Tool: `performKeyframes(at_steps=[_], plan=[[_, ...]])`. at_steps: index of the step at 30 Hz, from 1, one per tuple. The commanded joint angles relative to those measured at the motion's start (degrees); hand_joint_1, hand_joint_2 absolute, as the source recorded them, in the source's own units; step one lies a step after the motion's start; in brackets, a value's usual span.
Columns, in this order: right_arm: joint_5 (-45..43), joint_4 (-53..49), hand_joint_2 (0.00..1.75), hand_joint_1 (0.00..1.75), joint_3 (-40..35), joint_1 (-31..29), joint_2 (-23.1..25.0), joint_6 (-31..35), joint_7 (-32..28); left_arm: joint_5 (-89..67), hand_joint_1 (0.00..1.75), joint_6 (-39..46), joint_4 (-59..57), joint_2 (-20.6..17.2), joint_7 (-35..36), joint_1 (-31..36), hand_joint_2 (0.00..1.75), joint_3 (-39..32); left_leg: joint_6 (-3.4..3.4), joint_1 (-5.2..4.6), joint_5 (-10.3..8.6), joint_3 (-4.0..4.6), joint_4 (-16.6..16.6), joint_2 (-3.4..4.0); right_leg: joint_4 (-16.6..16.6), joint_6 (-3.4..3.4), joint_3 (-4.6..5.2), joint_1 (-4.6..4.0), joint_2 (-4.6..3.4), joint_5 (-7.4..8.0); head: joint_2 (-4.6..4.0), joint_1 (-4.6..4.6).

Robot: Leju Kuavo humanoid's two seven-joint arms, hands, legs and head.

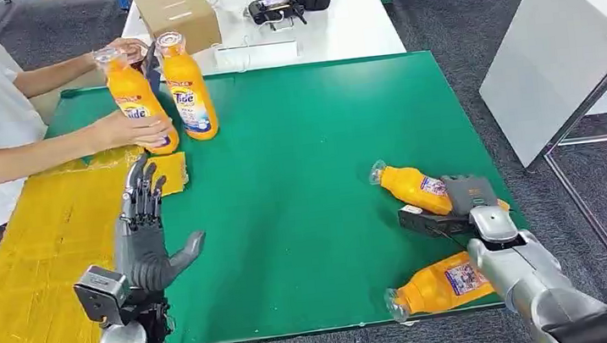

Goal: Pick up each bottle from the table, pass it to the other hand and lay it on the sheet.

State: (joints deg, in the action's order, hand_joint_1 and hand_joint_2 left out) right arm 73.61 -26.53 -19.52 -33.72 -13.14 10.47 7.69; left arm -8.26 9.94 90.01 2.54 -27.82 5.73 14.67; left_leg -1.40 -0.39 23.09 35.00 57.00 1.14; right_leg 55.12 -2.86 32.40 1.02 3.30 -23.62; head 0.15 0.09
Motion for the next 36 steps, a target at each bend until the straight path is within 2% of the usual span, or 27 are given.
performKeyframes(at_steps=[1, 2, 4, 5, 7, 9, 10, 11, 12, 14, 17, 18, 20, 23, 26, 27, 30, 33, 36], plan=[[-0.5, 3.9, 1.75, 1.75, 0.5, 1.6, 1.9, 1.6, -1.0, 0.2, 0.00, 0.1, -3.3, 0.2, 0.4, 1.1, 1.75, 0.4, 0.07, 0.06, 0.01, -0.10, 0.0, -0.08, -0.1, 0.07, -0.13, -0.05, -0.08, -0.02, 0.00, 0.00], [-0.9, 3.0, 1.75, 1.75, 1.1, 1.8, 2.1, 4.2, -1.7, -0.1, 0.00, 0.1, -3.1, 0.1, 0.5, 1.0, 1.75, 0.4, 0.14, 0.12, 0.02, -0.15, -0.1, -0.14, -0.1, 0.16, -0.20, -0.09, -0.20, -0.03, 0.00, -0.02], [-1.0, -3.4, 1.75, 1.75, 2.9, 2.3, 4.0, 16.5, -2.6, -2.1, 0.00, 0.0, -0.9, -0.6, 1.4, -0.6, 1.75, 1.0, 0.10, 0.09, 0.04, -0.09, 0.0, 0.02, -0.1, 0.10, -0.09, -0.07, -0.23, 0.00, 0.00, -0.02], [-1.1, -6.4, 1.75, 1.75, 3.6, 2.7, 4.8, 18.8, -2.9, -2.9, 0.00, -0.4, -0.1, -0.9, 2.0, -1.1, 1.75, 1.5, 0.15, 0.13, 0.05, -0.14, -0.1, 0.02, -0.1, 0.16, -0.12, -0.10, -0.36, 0.00, 0.00, -0.02], [-0.7, -19.4, 1.75, 1.75, 6.4, 6.2, 6.4, 27.0, -3.7, -6.2, 0.00, -2.7, -0.5, -1.9, 4.3, -0.9, 1.75, 4.3, 0.17, 0.13, 0.10, -0.10, 0.0, 0.15, 0.0, 0.18, -0.07, -0.10, -0.53, -0.01, 0.00, -0.02], [-1.9, -30.8, 1.75, 1.75, 8.5, 9.5, 7.9, 29.5, -6.2, -7.0, 0.00, -5.4, -2.3, -2.2, 5.9, -0.1, 1.75, 7.0, 0.09, 0.04, 0.03, 0.18, 0.0, 0.15, 0.0, 0.09, 0.16, -0.05, -0.36, 0.03, 0.00, 0.02], [-0.7, -38.9, 1.75, 1.75, 11.1, 12.0, 9.8, 29.5, -8.5, -7.0, 0.00, -6.9, -3.9, -2.1, 6.7, 0.7, 1.75, 8.4, 0.18, 0.09, 0.11, 0.18, 0.0, 0.26, 0.1, 0.18, 0.21, -0.08, -0.63, -0.01, 0.00, -0.04], [-0.6, -42.3, 1.75, 1.75, 12.5, 13.0, 11.1, 29.5, -10.2, -7.1, 0.00, -7.2, -4.6, -2.0, 6.8, 1.0, 1.75, 9.1, 0.16, 0.07, 0.07, 0.25, 0.0, 0.16, 0.1, 0.15, 0.26, -0.07, -0.49, 0.01, 0.00, -0.02], [-0.7, -47.8, 1.75, 1.75, 14.6, 14.7, 13.5, 29.5, -13.6, -7.5, 0.00, -7.5, -6.0, -2.0, 7.0, 1.8, 1.75, 10.4, 0.11, 0.04, 0.01, 0.35, 0.0, 0.05, 0.1, 0.08, 0.34, -0.05, -0.27, 0.04, 0.00, -0.04], [-3.0, -54.2, 1.75, 1.75, 17.3, 16.9, 18.2, 29.5, -21.2, -7.3, 0.00, -8.6, -7.9, -2.1, 7.8, 3.1, 1.75, 12.1, 0.18, 0.06, 0.07, 0.32, 0.0, 0.05, 0.1, 0.14, 0.32, -0.06, -0.34, -0.05, 0.00, -0.04], [-7.0, -55.0, 1.75, 1.75, 16.0, 17.9, 21.2, 29.5, -26.2, -7.1, 0.00, -9.3, -8.8, -2.4, 8.1, 4.1, 1.75, 13.5, 0.19, 0.12, 0.09, 0.44, 0.0, 0.07, 0.1, 0.15, 0.47, -0.11, -0.35, -0.08, 0.00, -0.04], [-9.6, -54.8, 1.75, 1.75, 14.6, 18.0, 21.8, 29.5, -27.4, -6.8, 0.00, -9.7, -8.8, -2.6, 8.3, 4.4, 1.75, 13.8, 0.12, 0.08, -0.01, 0.58, 0.0, -0.13, 0.1, 0.08, 0.53, -0.08, -0.07, -0.04, 0.00, 0.02], [-13.8, -53.3, 1.75, 1.75, 11.2, 17.8, 21.4, 29.5, -27.2, -6.4, 0.00, -10.1, -8.9, -2.8, 8.8, 4.9, 1.75, 13.9, 0.15, 0.11, 0.05, 0.56, 0.0, -0.05, 0.1, 0.13, 0.51, -0.10, -0.19, -0.09, 0.00, -0.04], [-26.1, -51.3, 1.75, 1.75, 4.0, 17.1, 18.7, 27.0, -25.6, -6.1, 0.00, -10.3, -8.7, -3.2, 9.1, 5.2, 1.75, 13.7, 0.14, 0.09, 0.02, 0.64, 0.0, -0.05, 0.1, 0.12, 0.62, -0.08, -0.15, -0.06, 0.00, -0.02], [-28.6, -50.9, 1.75, 1.75, 2.8, 17.0, 18.2, 26.2, -25.6, -5.9, 0.00, -10.4, -8.3, -3.3, 9.1, 5.0, 1.75, 13.5, 0.13, 0.09, 0.02, 0.67, 0.0, -0.02, 0.1, 0.11, 0.63, -0.07, -0.20, -0.04, 0.00, -0.02], [-35.8, -50.8, 1.75, 1.75, 1.5, 17.1, 17.8, 21.5, -26.3, -5.7, 0.00, -10.6, -7.9, -3.5, 9.1, 5.0, 1.75, 13.4, 0.16, 0.09, 0.05, 0.58, 0.0, -0.02, 0.1, 0.15, 0.55, -0.06, -0.28, -0.07, 0.00, -0.02], [-45.5, -47.9, 1.75, 1.75, -1.2, 17.2, 18.7, 11.9, -27.7, -5.5, 0.00, -10.8, -7.4, -3.9, 9.0, 5.2, 1.75, 13.4, 0.19, 0.07, 0.08, 0.54, 0.0, 0.01, 0.1, 0.17, 0.53, -0.05, -0.33, -0.09, 0.00, -0.02], [-41.4, -39.9, 1.75, 1.75, -7.6, 15.9, 20.7, 12.6, -28.4, -5.0, 0.00, -11.0, -6.5, -3.8, 8.8, 6.0, 1.75, 13.6, 0.17, 0.09, 0.04, 0.60, -0.1, 0.06, 0.0, 0.13, 0.60, -0.09, -0.27, -0.02, 0.00, 0.00], [-41.5, -32.5, 1.75, 1.75, -13.1, 14.1, 23.1, 10.1, -28.2, -4.2, 0.00, -11.0, -5.1, -3.9, 8.5, 6.5, 1.75, 13.8, 0.18, 0.11, 0.07, 0.57, 0.0, 0.15, 0.0, 0.14, 0.58, -0.12, -0.38, -0.02, 0.00, -0.04]])
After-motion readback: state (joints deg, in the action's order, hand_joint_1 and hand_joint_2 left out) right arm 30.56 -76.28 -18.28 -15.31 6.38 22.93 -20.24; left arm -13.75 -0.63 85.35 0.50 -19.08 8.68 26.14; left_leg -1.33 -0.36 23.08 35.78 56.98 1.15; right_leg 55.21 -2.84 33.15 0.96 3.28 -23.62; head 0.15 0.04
